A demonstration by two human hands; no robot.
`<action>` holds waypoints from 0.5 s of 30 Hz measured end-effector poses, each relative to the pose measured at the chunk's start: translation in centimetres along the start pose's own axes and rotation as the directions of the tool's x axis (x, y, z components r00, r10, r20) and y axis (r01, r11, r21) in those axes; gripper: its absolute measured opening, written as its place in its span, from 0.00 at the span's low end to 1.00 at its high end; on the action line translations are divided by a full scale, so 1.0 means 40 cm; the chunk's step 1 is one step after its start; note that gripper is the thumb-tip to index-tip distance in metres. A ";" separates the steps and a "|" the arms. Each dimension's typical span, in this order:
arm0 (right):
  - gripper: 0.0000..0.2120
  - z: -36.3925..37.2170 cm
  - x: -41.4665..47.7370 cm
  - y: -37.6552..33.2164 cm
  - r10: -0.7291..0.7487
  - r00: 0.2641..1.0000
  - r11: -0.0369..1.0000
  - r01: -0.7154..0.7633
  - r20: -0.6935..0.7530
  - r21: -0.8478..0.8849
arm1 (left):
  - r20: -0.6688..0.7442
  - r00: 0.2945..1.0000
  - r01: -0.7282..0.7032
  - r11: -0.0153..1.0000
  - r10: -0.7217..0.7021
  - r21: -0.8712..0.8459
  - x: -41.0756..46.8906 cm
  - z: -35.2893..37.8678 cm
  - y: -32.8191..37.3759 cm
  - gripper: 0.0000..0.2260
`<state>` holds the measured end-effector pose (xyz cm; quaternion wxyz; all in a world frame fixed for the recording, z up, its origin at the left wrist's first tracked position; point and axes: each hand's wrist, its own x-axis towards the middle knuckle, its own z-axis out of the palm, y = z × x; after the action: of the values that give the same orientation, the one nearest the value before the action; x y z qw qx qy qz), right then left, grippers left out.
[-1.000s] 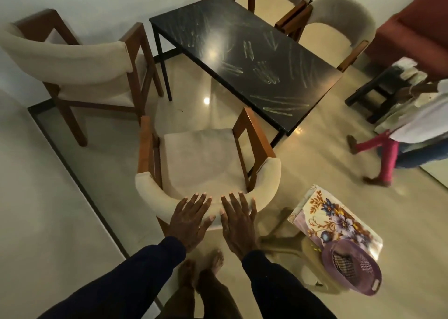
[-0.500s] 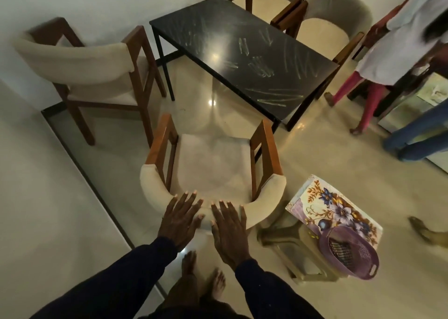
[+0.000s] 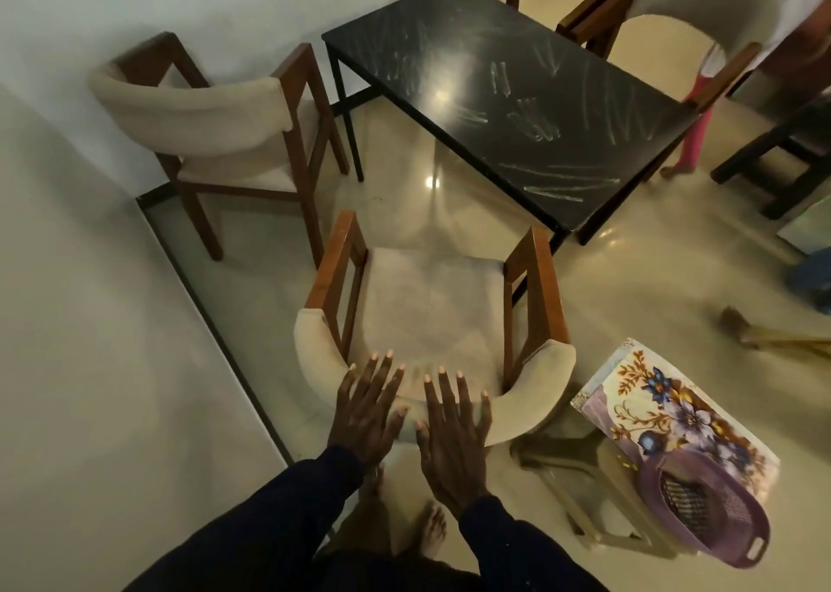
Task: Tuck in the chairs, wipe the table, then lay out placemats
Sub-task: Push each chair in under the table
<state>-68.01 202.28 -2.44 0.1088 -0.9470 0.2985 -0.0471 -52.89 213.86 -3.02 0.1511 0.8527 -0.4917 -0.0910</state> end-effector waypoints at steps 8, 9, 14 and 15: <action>0.33 0.030 0.097 -0.100 0.059 0.998 0.998 -0.059 0.014 0.014 | -0.015 0.999 -0.045 0.999 0.044 -0.020 0.082 -0.067 -0.118 0.28; 0.33 0.034 0.118 -0.124 0.069 0.997 0.997 -0.070 0.026 0.018 | -0.014 0.998 -0.056 0.998 0.056 -0.012 0.097 -0.078 -0.146 0.27; 0.34 0.069 0.240 -0.260 0.149 0.988 0.988 -0.151 0.040 0.045 | -0.011 0.992 -0.127 0.992 0.128 0.010 0.186 -0.125 -0.321 0.28; 0.35 0.075 0.270 -0.291 0.161 0.986 0.985 -0.163 0.041 0.052 | -0.009 0.989 -0.149 0.989 0.149 0.015 0.210 -0.138 -0.359 0.28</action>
<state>-52.27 205.88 -2.36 0.1438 -0.9169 0.3713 -0.0288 -35.36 214.28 -2.90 0.1541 0.8151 -0.5538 -0.0717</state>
